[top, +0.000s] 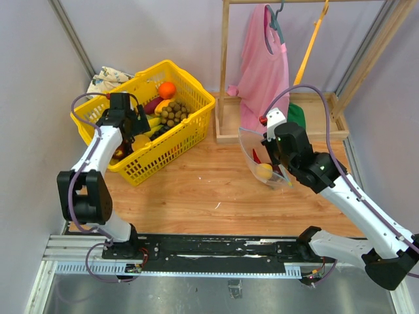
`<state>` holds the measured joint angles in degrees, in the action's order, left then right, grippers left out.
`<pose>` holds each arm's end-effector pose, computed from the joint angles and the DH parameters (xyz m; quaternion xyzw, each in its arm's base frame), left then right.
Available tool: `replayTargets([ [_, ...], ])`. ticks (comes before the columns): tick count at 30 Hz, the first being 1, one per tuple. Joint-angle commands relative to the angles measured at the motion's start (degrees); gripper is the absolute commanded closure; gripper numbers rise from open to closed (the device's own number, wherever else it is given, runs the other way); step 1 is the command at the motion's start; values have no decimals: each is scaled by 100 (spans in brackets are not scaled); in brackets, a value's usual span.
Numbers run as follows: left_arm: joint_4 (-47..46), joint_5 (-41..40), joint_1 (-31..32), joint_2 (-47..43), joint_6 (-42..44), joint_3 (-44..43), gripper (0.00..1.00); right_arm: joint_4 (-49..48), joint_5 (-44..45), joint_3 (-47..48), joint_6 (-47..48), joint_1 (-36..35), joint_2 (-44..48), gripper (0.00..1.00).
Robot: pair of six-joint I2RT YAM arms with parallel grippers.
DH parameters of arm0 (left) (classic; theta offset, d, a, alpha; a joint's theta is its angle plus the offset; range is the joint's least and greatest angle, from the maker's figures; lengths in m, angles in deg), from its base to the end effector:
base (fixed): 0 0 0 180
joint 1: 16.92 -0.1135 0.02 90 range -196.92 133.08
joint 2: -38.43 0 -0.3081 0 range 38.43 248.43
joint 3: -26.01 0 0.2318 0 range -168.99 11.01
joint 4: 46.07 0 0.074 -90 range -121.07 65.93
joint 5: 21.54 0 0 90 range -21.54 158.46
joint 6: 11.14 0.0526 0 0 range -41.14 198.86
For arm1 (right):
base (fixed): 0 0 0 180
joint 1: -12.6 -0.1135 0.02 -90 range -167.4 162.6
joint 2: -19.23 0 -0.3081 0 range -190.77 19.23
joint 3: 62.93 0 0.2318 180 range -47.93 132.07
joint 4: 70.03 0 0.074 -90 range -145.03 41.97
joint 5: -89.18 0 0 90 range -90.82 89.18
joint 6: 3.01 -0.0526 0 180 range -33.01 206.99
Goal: Place the food in the zip-top bag and seal the zipper
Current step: Pick up the fake fruit from the bin.
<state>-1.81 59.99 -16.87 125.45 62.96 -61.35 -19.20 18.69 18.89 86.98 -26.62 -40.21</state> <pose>0.3266 0.0075 0.3351 -0.1552 0.9050 0.0131 0.3960 0.1555 0.1042 0.4082 -0.2024 0.8268 0.0322 0.5239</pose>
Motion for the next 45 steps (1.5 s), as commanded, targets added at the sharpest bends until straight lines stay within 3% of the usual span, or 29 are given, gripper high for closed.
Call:
replayTargets([
  [1,-105,29,-201,440,-1,-83,16,-127,-35,-120,60,68,122,99],
  [10,-175,368,-295,1063,-21,13,22,-199,-70,-174,98,64,82,99],
  [19,-179,752,-292,1322,-124,147,17,-224,-62,-201,107,64,117,99],
  [23,-156,809,-293,1259,-98,152,24,-226,-73,-199,99,64,117,99],
  [34,-114,627,-287,721,-43,170,46,-191,-48,-162,72,64,126,99],
  [45,-332,673,-278,-433,-53,331,51,-141,-126,-63,1,64,99,99],
])
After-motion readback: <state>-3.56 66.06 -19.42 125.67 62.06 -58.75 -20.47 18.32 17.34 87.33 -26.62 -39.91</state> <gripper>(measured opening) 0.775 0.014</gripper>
